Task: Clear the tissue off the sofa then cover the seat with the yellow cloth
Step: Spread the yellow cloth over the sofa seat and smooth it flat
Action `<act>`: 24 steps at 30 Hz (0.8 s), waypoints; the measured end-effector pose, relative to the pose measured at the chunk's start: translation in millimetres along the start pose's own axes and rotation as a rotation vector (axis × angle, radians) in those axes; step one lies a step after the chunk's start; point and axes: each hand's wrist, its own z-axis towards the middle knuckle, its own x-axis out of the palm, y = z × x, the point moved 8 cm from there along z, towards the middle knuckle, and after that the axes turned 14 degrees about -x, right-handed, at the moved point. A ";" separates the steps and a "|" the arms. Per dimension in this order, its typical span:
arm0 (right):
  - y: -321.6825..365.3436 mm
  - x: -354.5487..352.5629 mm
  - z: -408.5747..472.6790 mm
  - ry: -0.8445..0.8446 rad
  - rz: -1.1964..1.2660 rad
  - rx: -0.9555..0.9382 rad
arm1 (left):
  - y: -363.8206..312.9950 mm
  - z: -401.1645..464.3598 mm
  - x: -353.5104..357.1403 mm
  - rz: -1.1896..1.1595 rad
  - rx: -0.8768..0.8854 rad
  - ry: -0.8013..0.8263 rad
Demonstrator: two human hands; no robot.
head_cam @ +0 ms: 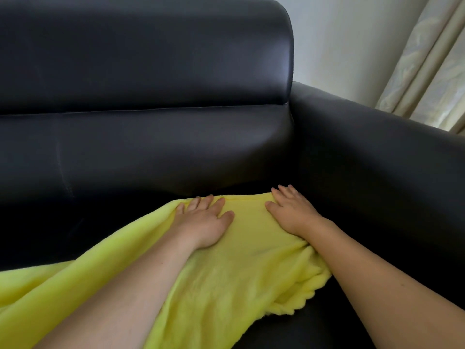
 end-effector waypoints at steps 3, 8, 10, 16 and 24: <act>-4.1 -2.2 6.1 -0.038 0.052 0.010 | -0.8 7.4 0.9 0.002 -0.007 -0.014; -0.6 -21.5 -4.8 -0.309 0.162 0.008 | -0.6 7.4 4.1 -0.004 0.007 -0.069; 7.9 -33.6 -13.7 -0.433 0.097 -0.041 | -0.1 7.8 4.6 -0.009 0.006 -0.084; 19.8 -30.8 -30.3 -0.206 -0.095 -0.021 | -0.2 6.6 5.3 -0.028 -0.001 -0.106; 12.9 -2.0 -26.7 0.018 0.004 0.025 | -3.9 5.8 0.8 0.034 -0.008 -0.090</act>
